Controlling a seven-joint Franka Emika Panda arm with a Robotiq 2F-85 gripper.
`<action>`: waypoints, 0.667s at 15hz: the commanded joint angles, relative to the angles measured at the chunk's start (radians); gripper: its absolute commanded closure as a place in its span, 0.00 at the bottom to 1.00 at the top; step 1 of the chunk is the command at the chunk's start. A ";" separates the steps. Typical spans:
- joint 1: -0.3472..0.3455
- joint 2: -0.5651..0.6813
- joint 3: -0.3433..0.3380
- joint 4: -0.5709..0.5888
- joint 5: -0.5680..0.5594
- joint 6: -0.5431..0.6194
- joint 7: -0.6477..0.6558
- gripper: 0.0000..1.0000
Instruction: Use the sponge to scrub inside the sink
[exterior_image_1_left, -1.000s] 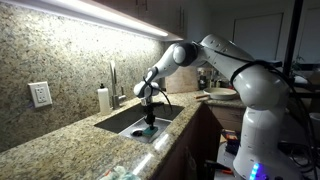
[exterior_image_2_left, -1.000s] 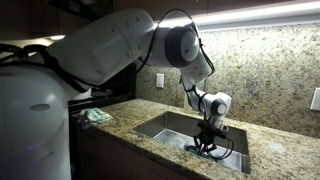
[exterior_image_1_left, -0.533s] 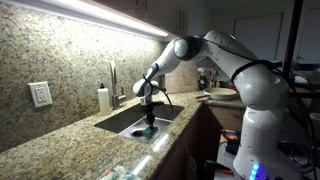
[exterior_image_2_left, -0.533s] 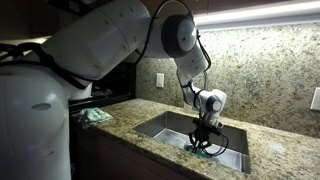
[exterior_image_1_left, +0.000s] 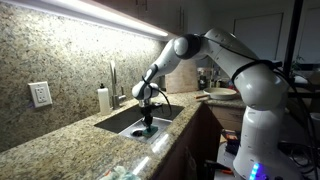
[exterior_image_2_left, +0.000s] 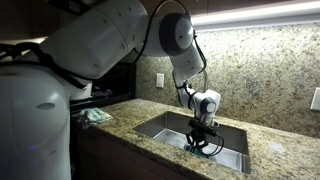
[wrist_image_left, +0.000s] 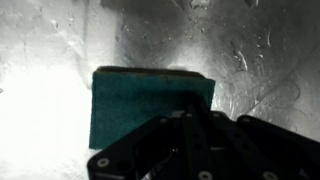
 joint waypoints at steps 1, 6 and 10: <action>0.011 -0.010 -0.015 -0.069 0.005 0.119 0.003 0.91; 0.001 0.026 -0.037 -0.053 -0.002 0.159 0.021 0.90; -0.001 0.041 -0.076 0.009 -0.023 0.164 0.032 0.90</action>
